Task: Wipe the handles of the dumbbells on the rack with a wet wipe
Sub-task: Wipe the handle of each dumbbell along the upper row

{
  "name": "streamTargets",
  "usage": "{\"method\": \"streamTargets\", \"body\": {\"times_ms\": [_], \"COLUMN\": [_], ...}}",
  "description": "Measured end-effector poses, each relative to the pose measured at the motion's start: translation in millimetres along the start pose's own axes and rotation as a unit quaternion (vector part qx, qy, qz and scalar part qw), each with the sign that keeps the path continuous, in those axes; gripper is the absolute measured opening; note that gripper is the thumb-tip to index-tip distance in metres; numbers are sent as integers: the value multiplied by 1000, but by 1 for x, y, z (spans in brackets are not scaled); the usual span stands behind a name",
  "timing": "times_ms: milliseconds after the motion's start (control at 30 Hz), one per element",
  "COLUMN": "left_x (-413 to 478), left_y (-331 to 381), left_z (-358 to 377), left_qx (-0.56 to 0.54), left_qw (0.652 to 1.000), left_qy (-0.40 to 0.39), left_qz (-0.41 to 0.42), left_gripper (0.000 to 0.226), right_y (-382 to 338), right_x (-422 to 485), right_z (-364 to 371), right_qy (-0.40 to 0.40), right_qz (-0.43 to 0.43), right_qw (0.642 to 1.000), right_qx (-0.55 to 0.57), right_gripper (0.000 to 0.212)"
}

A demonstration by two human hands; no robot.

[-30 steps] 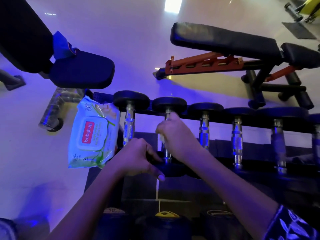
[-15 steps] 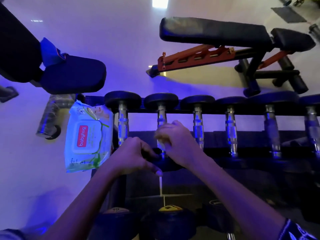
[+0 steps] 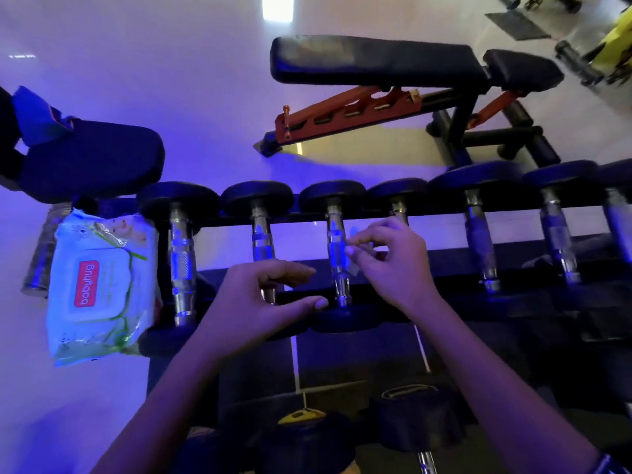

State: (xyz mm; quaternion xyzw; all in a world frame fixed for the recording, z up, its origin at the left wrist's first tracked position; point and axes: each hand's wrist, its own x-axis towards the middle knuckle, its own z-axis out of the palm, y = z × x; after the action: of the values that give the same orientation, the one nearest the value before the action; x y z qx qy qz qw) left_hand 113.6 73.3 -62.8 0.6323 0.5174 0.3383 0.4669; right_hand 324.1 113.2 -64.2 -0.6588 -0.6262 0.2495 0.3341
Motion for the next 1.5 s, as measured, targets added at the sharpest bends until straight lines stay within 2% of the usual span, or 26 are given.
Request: {"method": "streamTargets", "body": {"times_ms": [133,333,433,633,767,900,1167,1367,1500], "left_x": [6,3,0,-1,-1,0,3,3,2], "left_y": [9,-9,-14,-13,-14,-16,-16,-20,-18], "left_z": [25,37,40,41,40,40,39,39,40], "left_qx": [96,205,261,253,267,290,299,297,304], "left_qw": [993,974,962,965,961,954,951,951,949], "left_qy": [-53,-95,-83,-62,-69,-70,-74,-72,-75], "left_qz": [46,-10,-12,-31,-36,-36,-42,-40,-47], "left_gripper": [42,63,64,64,65,76,76,77,64], "right_y": [9,14,18,23,14,7,17,1,8], "right_x": [1,8,8,-15,8,23,-20,37,7], "right_z": [-4,0,3,2,6,9,6,17,15], "right_qy": [-19,-66,-73,-114,-105,-78,-103,-43,-46], "right_qz": [-18,-53,-102,-150,-128,-132,-144,-139,-166], "right_qw": [999,995,992,982,986,988,983,988,980], "right_qx": [23,47,29,-19,-7,-12,-54,-56,-95], "right_gripper": [10,29,26,26,27,28,22,26,32]}}
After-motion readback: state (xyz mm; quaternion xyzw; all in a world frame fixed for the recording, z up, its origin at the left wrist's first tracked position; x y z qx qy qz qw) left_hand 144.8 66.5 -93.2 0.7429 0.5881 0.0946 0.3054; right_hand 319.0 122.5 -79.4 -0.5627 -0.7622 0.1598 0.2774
